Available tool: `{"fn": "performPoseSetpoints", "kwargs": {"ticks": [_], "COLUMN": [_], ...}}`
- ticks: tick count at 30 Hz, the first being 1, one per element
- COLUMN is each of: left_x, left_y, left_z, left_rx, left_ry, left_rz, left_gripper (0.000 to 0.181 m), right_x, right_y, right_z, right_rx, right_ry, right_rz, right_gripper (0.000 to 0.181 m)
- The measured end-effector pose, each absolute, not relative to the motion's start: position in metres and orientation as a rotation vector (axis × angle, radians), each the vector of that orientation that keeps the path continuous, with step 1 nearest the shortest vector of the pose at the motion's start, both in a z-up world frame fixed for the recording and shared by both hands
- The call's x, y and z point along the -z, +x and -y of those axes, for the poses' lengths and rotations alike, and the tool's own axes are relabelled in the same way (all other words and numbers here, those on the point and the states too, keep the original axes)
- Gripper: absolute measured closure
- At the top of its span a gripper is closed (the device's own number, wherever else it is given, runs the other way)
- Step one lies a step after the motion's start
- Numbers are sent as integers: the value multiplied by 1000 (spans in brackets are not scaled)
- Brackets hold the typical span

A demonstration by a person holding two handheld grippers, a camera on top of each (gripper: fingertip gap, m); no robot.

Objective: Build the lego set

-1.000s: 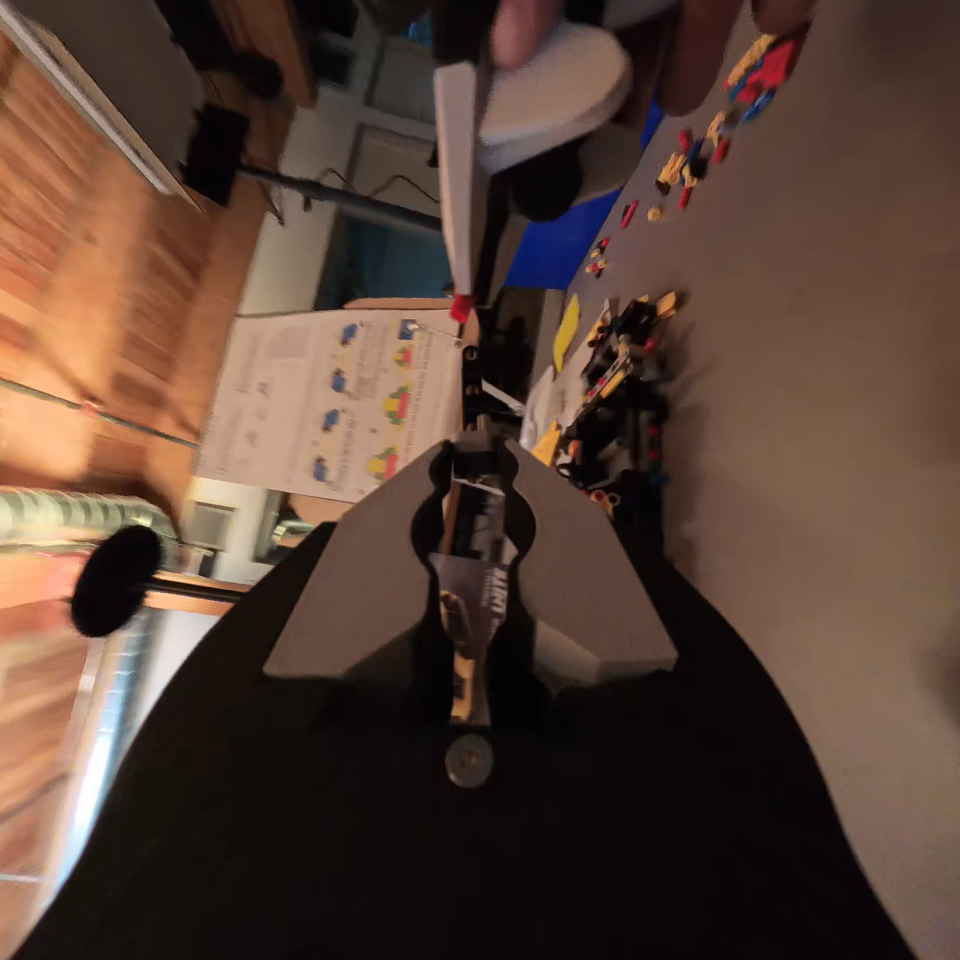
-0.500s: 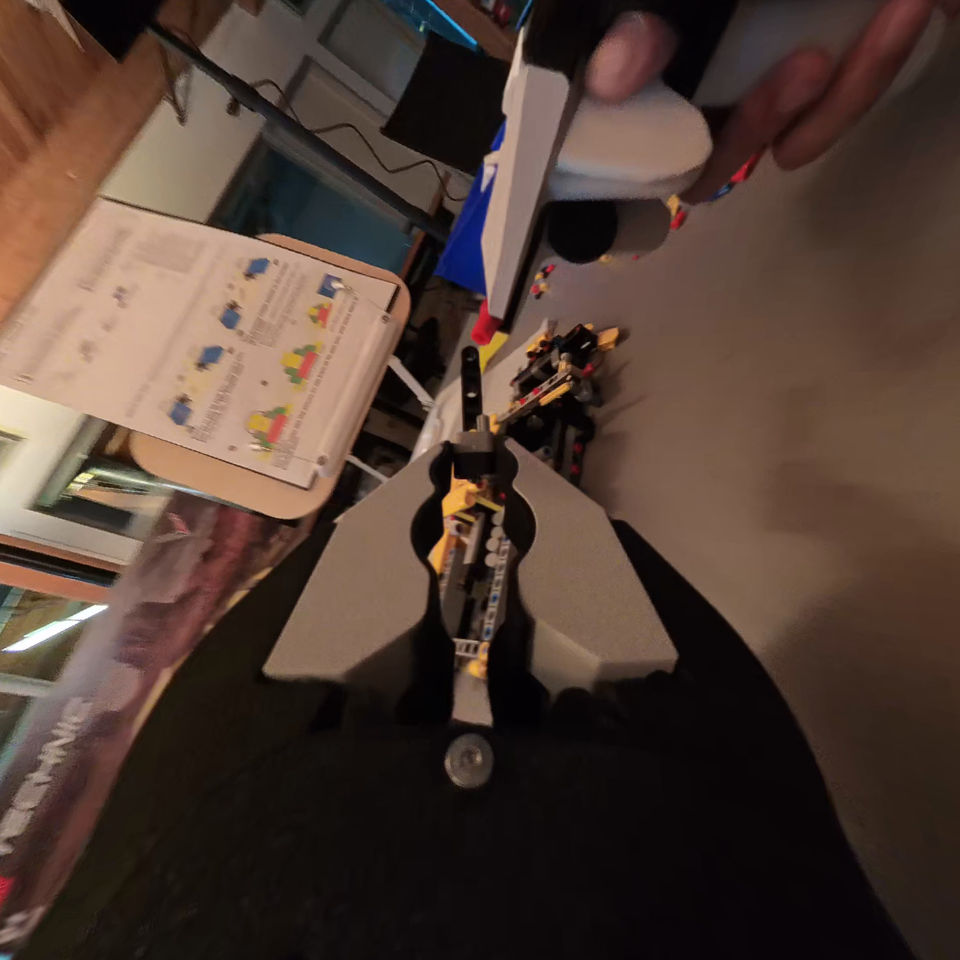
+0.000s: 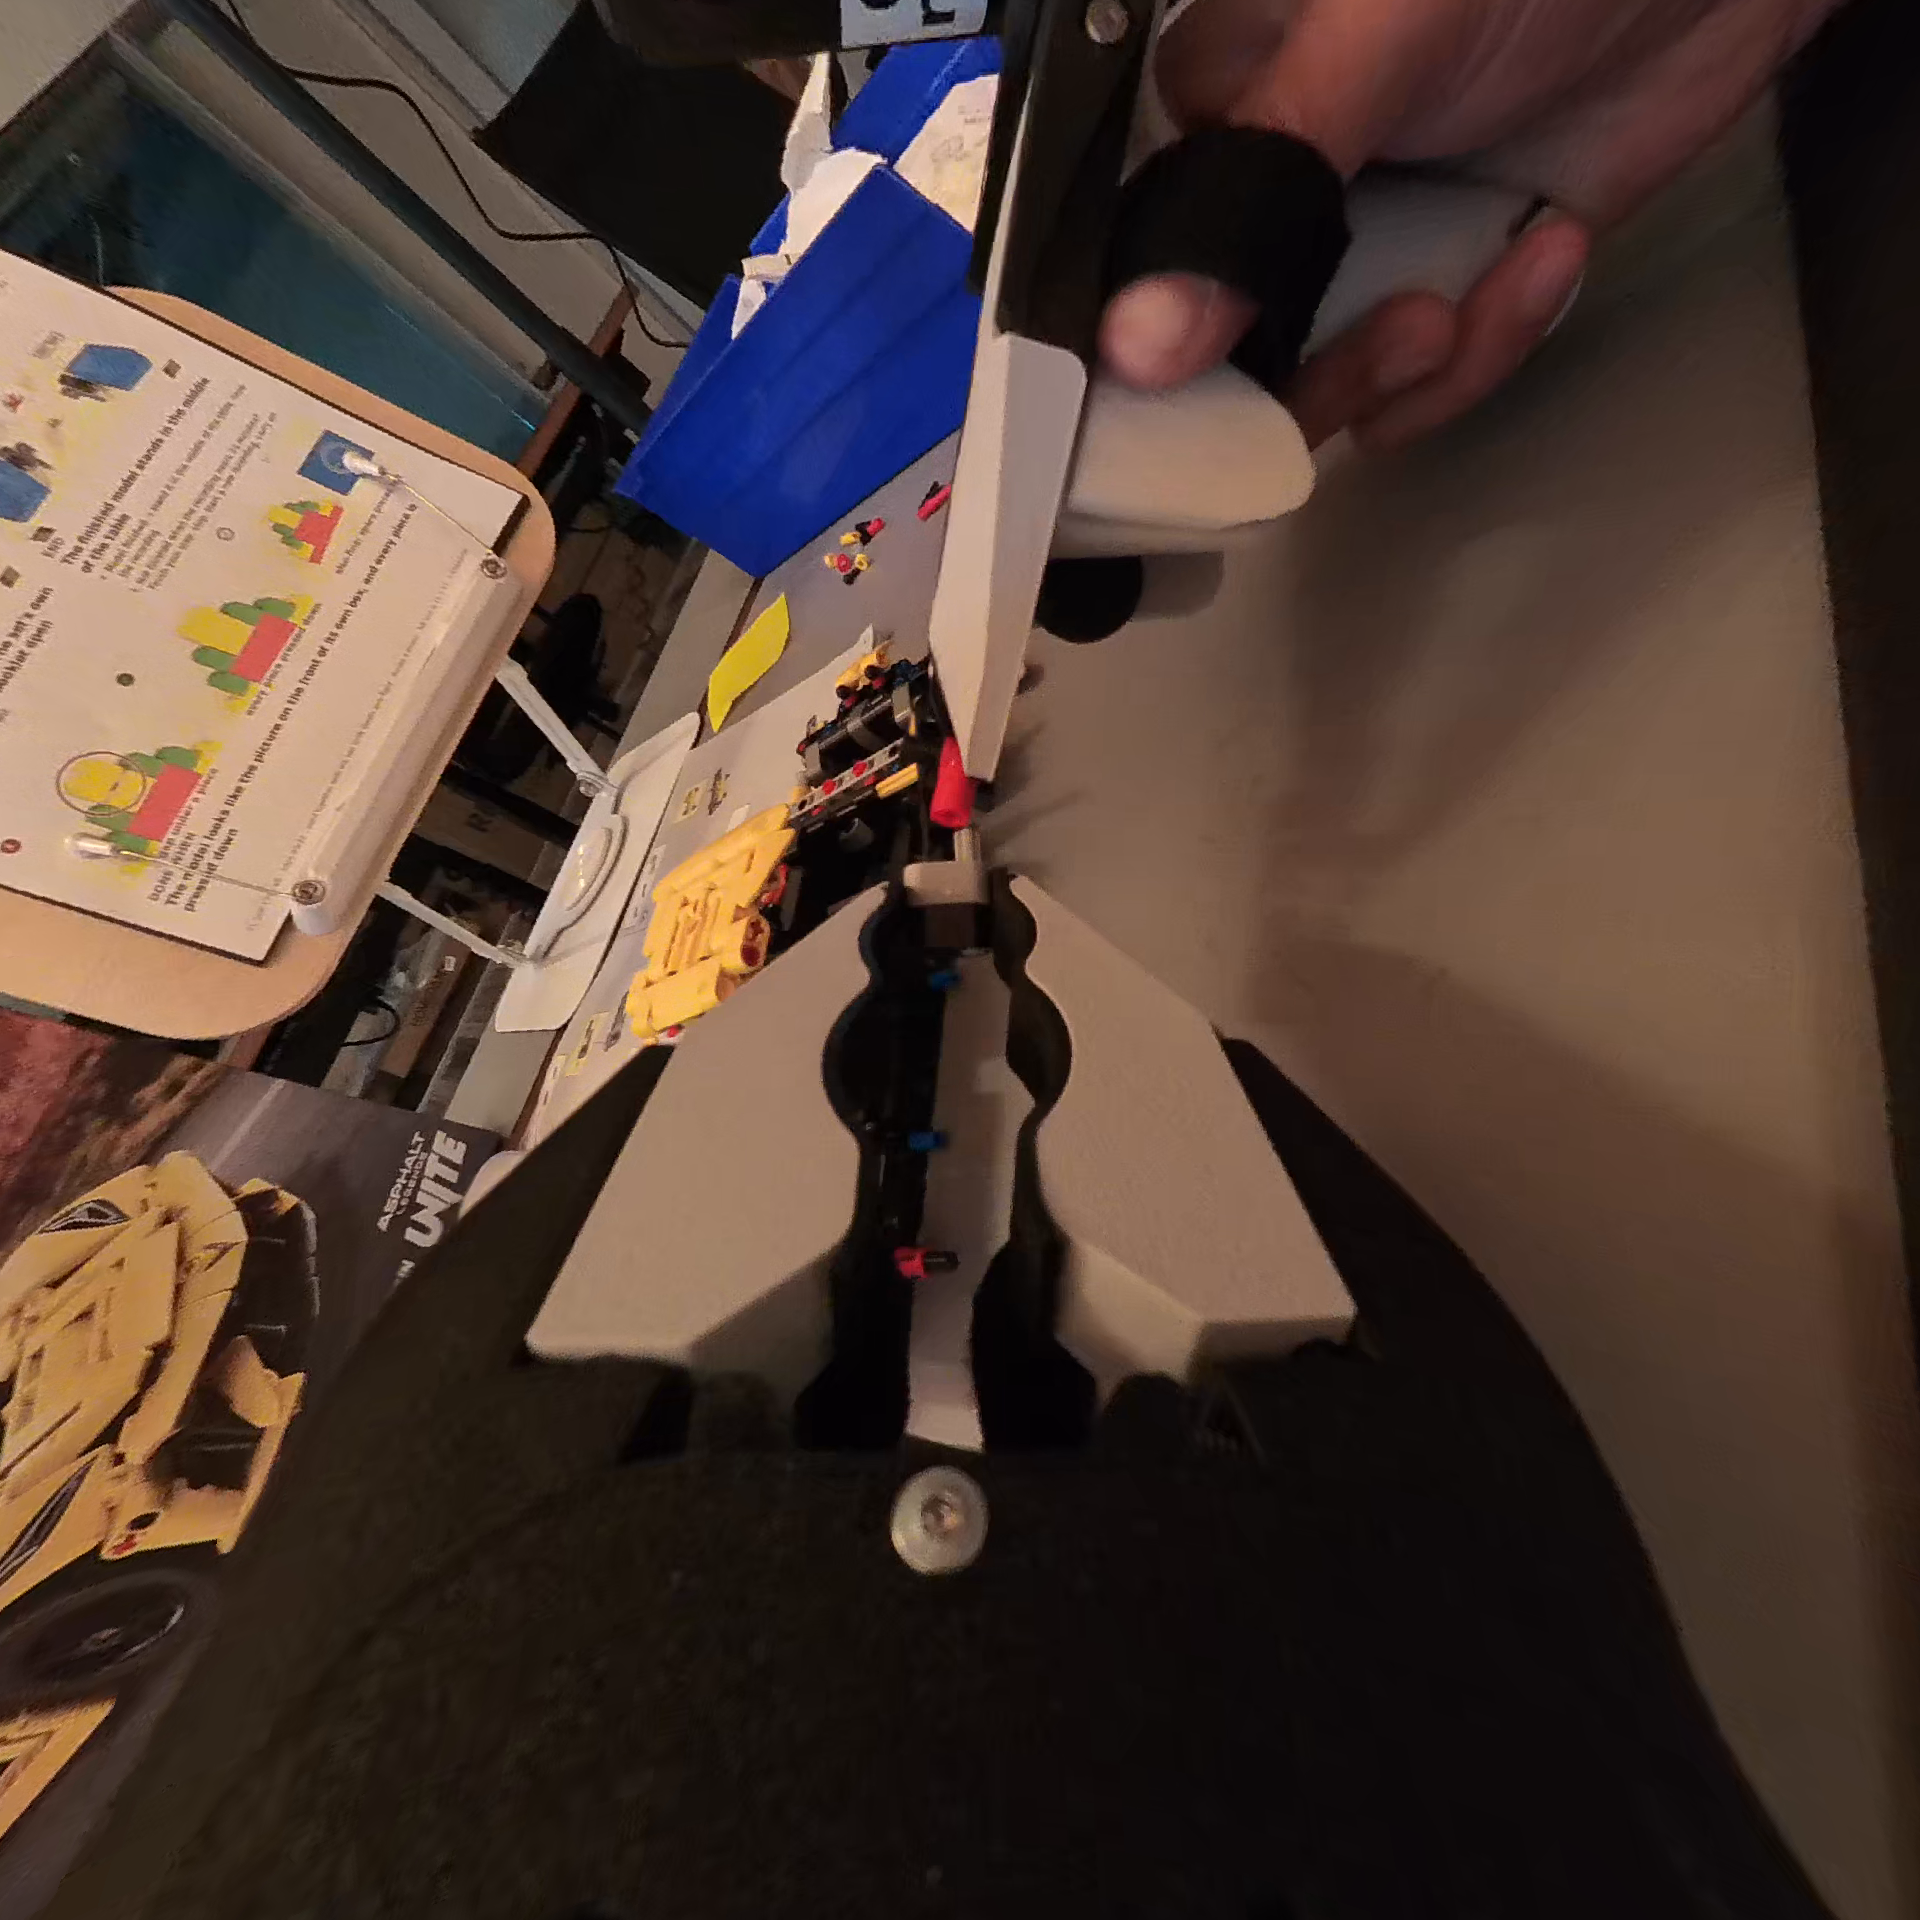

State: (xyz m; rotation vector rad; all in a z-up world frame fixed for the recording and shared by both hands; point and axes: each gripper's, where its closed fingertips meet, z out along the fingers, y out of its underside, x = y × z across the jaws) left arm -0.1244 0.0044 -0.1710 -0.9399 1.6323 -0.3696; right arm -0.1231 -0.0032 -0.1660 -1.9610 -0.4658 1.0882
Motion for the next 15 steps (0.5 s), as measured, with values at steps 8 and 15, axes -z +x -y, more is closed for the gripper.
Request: {"fn": "performPoseSetpoints", "kwargs": {"ticks": [8, 15], "left_x": [173, 183], "left_y": [-127, -129], "left_z": [-3, 0], "left_rx": [315, 126], "left_ry": [-905, -797], "left_rz": [-1659, -1725], "left_gripper": [166, 166], "right_x": [173, 186], "right_y": [-126, -128], "right_z": [5, 9], "right_rx": [-1058, -929], "right_ry": [-1995, -2056], "right_rz": [502, 602], "right_gripper": [175, 175]}}
